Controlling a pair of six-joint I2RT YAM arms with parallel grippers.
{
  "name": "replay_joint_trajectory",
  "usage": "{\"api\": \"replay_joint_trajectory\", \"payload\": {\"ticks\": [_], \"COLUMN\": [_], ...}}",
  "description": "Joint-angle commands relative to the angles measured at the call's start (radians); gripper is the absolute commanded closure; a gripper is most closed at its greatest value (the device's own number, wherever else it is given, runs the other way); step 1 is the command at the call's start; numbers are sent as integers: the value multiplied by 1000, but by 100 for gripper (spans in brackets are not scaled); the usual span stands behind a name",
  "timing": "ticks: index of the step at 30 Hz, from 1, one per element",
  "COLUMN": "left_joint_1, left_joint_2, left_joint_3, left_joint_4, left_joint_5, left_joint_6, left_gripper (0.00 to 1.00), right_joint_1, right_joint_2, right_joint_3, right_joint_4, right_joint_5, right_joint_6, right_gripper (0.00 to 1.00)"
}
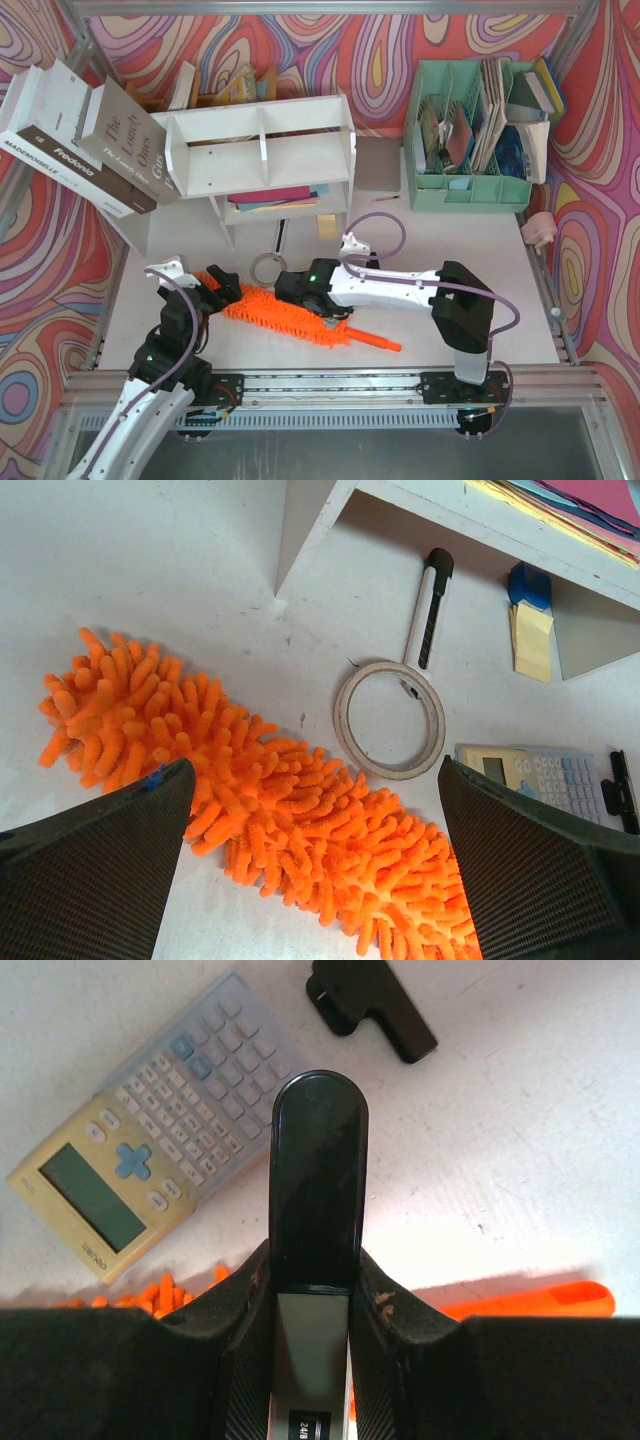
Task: Dust the bookshelf with a duster
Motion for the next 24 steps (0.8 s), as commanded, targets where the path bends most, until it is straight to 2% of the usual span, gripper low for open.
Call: {"api": "replay_joint_trajectory", "payload": {"ticks": [1, 12, 24], "left_joint_1": [-2, -3, -2], "left_joint_2": [6, 23, 53], "left_joint_3": [-17, -15, -11], "left_joint_4": [21, 28, 41], "left_joint_5": [8, 10, 10], "left_joint_6": [14, 16, 16], "left_gripper": [1, 2, 1], "right_joint_1": [-18, -158, -302], "right_joint_2": [-59, -171, -347], "right_joint_3": [-17, -169, -456], "right_joint_4": [-110, -46, 296], "right_joint_5": [111, 163, 113], "right_joint_6": [78, 22, -237], "right_gripper": [78, 77, 78]}}
